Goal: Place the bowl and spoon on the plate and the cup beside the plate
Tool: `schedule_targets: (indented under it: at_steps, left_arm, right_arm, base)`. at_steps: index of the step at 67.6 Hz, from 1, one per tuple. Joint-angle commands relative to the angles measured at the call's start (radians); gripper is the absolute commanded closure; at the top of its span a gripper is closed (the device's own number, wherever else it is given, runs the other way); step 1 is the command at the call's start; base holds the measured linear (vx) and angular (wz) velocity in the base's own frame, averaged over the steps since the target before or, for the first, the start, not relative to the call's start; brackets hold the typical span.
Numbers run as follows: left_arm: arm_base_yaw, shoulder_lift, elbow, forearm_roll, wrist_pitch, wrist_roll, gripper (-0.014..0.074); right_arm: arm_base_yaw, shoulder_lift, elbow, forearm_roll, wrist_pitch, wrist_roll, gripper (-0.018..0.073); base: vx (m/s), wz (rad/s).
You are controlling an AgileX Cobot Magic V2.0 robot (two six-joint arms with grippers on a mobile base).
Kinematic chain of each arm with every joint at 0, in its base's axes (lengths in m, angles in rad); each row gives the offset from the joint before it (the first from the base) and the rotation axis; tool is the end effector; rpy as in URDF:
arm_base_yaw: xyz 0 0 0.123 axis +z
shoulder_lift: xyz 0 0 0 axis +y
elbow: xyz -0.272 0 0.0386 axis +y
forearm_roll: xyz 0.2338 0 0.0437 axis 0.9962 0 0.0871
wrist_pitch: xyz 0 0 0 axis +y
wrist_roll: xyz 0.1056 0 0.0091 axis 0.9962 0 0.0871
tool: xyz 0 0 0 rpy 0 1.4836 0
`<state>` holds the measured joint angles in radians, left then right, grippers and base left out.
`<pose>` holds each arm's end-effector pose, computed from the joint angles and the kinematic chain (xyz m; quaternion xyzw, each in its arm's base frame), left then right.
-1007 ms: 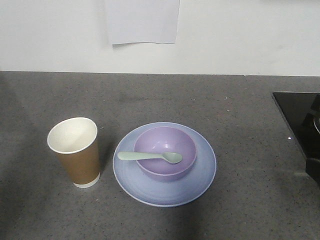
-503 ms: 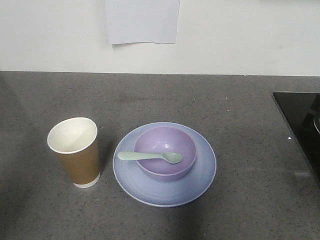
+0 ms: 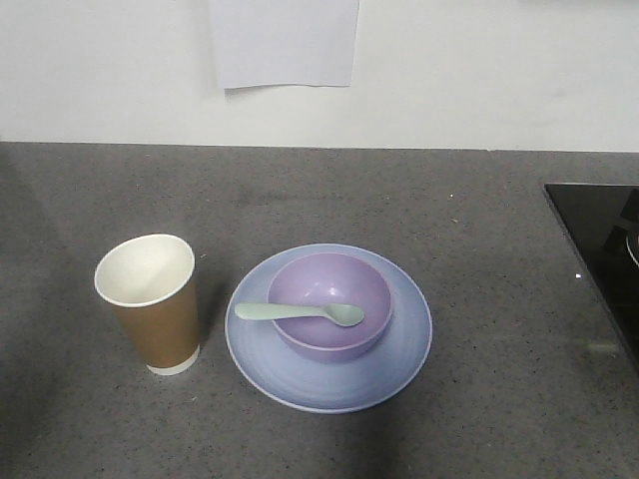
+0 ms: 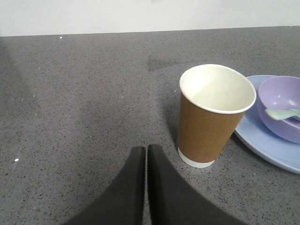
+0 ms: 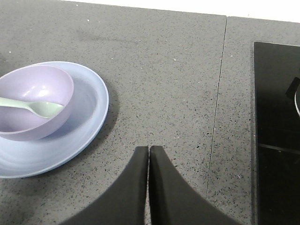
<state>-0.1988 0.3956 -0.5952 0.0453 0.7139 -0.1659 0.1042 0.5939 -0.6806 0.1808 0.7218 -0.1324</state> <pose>0.0798 -0.0129 0.3087 0.0202 0.8405 -0.0767 0.5360 0.1136 0.0246 0.3168 -0.0728 0.8659 0.0783 0.4886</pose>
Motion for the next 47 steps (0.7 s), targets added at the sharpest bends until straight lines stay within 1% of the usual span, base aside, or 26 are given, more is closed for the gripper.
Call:
schedule_targets:
  at_steps: [1,21,27,35,43,47]
  left_arm:
    - [-0.004,0.007,-0.024,0.0,-0.073,-0.006,0.0603]
    - [-0.004,0.005,-0.024,0.001,-0.071,-0.004,0.0603]
    - [0.0,-0.007,-0.013,0.0,-0.09,-0.002,0.0603]
    - [0.03,-0.064,0.056,0.0,-0.187,-0.002,0.0603]
    - [0.069,-0.152,0.164,0.0,-0.304,0.0,0.0603]
    - [0.083,-0.188,0.218,0.001,-0.343,0.001,0.0603]
  right_arm:
    - [-0.006,0.001,-0.025,0.007,-0.071,-0.002,0.057]
    - [-0.006,0.001,-0.025,0.007,-0.071,-0.002,0.057]
    - [-0.006,0.001,-0.025,0.007,-0.072,-0.002,0.057]
    - [-0.006,0.001,-0.025,0.007,-0.071,-0.002,0.057]
    - [-0.006,0.001,-0.025,0.007,-0.071,-0.002,0.057]
    - [-0.006,0.001,-0.025,0.007,-0.071,-0.002,0.057]
  base:
    - [0.0,0.0]
    - [0.0,0.0]
    - [0.0,0.0]
    - [0.0,0.0]
    - [0.0,0.0]
    - [0.0,0.0]
